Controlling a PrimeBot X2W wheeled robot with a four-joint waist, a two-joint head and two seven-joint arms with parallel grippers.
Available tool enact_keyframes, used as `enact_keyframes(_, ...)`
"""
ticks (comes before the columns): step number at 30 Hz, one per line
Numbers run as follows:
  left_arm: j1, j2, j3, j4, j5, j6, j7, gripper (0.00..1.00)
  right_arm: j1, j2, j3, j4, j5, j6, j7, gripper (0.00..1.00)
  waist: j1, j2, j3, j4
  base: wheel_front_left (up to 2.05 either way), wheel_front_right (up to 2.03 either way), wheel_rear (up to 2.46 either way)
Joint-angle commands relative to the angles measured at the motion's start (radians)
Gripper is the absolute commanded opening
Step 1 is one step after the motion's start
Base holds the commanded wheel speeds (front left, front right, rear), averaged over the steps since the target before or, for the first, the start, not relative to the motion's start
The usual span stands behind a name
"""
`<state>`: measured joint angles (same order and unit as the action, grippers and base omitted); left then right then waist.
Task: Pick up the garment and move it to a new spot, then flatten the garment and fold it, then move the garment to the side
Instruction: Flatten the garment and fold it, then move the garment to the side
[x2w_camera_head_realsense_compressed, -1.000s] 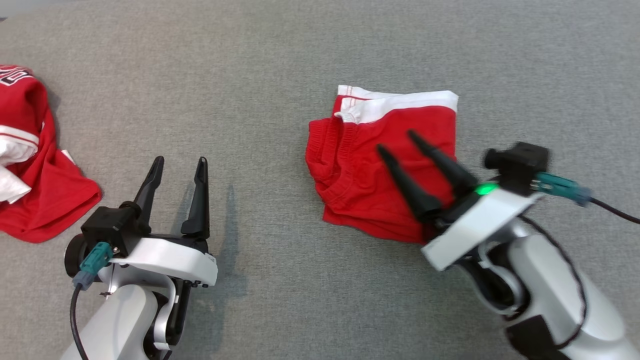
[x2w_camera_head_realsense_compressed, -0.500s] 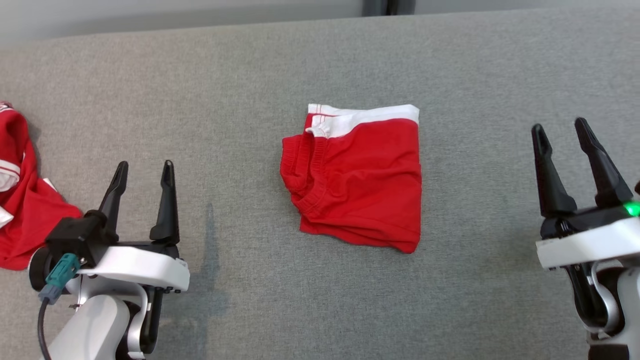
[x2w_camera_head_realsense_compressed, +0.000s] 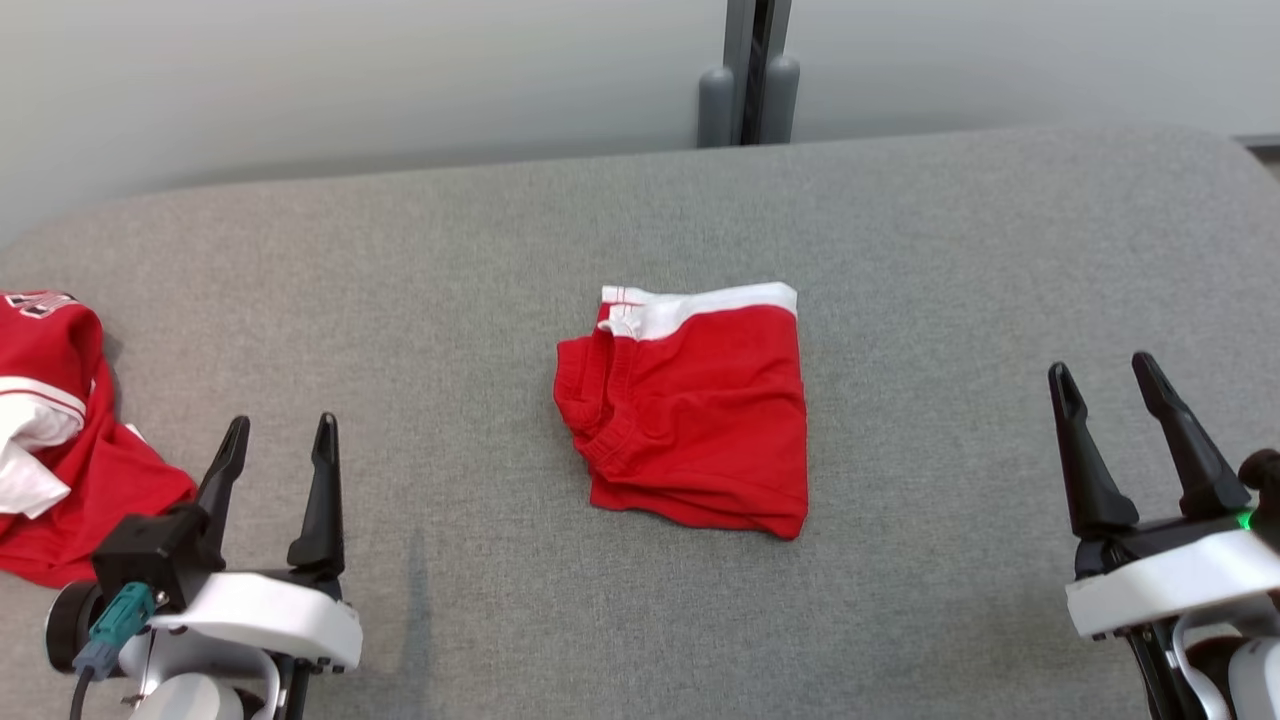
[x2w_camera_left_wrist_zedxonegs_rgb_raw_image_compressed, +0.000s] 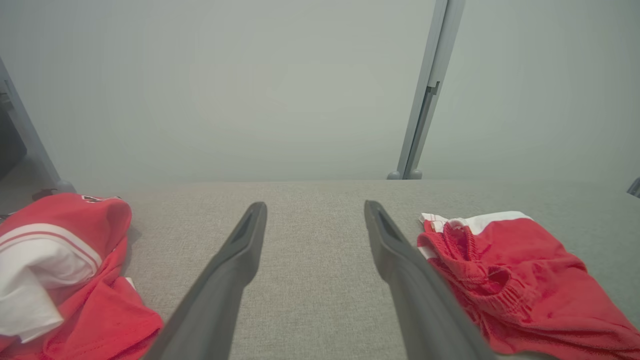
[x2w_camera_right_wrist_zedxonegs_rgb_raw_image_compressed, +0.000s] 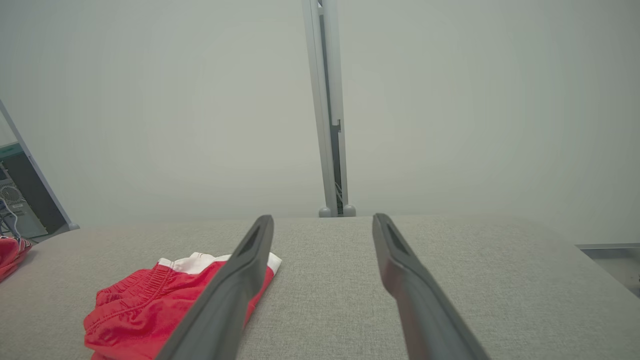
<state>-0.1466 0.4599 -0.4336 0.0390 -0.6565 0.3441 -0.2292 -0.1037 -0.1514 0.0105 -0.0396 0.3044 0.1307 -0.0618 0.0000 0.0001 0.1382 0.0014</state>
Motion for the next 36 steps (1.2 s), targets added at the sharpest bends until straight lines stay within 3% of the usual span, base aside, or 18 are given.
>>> enact_keyframes(1, 0.017, 0.013, 0.003, -0.006, -0.002, 0.004, 0.001, 1.00, 0.022, -0.001, -0.007, -0.005, -0.005, 0.000, 0.005, 1.00, 0.0000, -0.0001, -0.034, -0.002, 0.00, 0.00, 0.00)
enact_keyframes(18, 0.118, 0.072, 0.051, -0.063, -0.030, 0.002, -0.009, 1.00, 0.160, 0.015, -0.055, -0.063, -0.027, 0.000, 0.061, 1.00, 0.0000, -0.0001, -0.140, 0.006, 0.00, 0.00, 0.00)
enact_keyframes(36, 0.142, 0.075, 0.062, -0.094, -0.024, 0.025, -0.014, 1.00, 0.176, 0.030, -0.059, -0.092, -0.031, 0.000, 0.080, 1.00, 0.0000, -0.0001, -0.145, 0.006, 0.00, 0.00, 0.00)
